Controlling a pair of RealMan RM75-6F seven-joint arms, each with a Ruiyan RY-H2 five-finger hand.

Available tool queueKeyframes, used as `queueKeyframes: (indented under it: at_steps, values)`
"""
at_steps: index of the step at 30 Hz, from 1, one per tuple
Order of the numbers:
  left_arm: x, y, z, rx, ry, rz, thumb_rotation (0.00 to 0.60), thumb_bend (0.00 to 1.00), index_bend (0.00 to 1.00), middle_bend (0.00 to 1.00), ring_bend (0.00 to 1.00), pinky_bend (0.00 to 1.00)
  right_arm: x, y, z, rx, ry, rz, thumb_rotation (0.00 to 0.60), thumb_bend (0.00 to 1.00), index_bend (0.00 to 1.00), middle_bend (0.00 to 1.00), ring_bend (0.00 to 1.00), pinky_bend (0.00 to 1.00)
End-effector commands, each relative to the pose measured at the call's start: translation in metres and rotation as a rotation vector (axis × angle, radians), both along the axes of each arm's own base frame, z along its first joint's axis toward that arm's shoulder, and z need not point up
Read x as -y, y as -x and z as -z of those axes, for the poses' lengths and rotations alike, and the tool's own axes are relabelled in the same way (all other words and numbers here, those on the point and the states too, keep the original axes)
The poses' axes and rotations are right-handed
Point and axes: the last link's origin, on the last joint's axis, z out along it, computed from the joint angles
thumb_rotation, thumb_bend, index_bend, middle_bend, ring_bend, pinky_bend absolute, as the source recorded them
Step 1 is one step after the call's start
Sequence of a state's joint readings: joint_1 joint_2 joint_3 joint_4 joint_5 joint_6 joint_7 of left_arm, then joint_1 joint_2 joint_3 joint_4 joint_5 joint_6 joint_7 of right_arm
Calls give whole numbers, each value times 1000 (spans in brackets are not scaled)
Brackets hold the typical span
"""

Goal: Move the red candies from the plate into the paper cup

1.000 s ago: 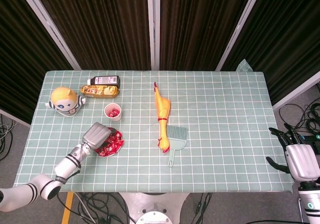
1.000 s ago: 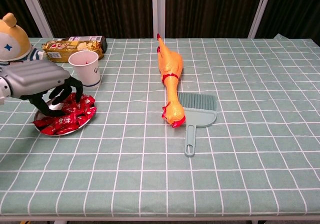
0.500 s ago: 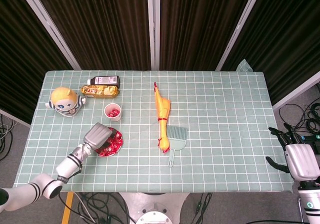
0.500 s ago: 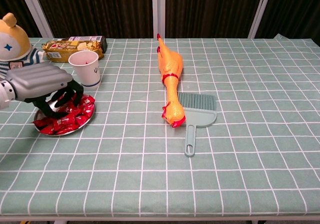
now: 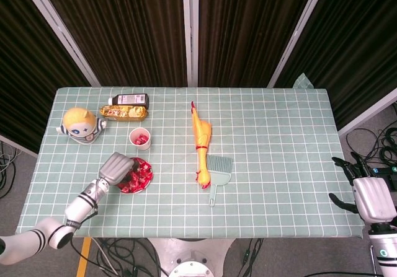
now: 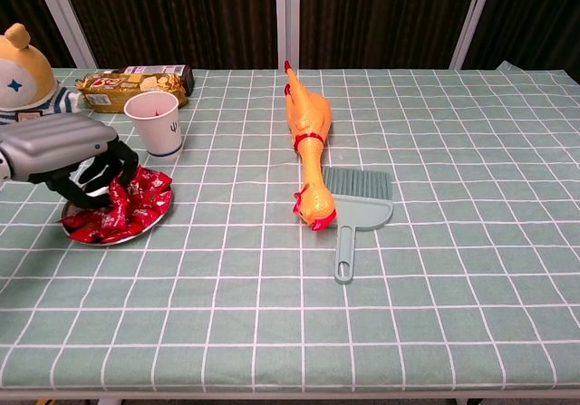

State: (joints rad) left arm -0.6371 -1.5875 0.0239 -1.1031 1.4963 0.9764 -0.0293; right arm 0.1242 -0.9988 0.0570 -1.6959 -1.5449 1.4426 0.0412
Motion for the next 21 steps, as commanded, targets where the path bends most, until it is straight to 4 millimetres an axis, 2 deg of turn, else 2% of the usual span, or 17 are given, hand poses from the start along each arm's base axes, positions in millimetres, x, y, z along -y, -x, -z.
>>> queueKeyframes:
  at_steps: [1, 7, 11, 15, 21]
  values:
    - [0, 1, -6, 20, -12, -14, 600, 416, 671, 846, 721, 951, 0, 0, 0, 1, 1, -3, 600, 101, 169, 271, 58, 245]
    - [-10, -7, -46, 139, -145, -29, 600, 416, 666, 846, 721, 951, 0, 0, -1, 1, 2, -8, 600, 101, 170, 271, 58, 247]
    - [-31, -23, -68, 183, -222, -30, 600, 417, 649, 845, 721, 952, 0, 1, -2, 6, 4, -8, 600, 101, 169, 271, 58, 249]
    - [-54, -40, -72, 202, -229, -46, 600, 416, 622, 842, 721, 952, -1, 3, -3, 9, 7, -5, 600, 101, 169, 271, 58, 251]
    - [-84, -55, -61, 149, -222, -85, 600, 415, 605, 840, 721, 952, -3, 6, -5, 12, 15, 3, 600, 101, 170, 271, 58, 254]
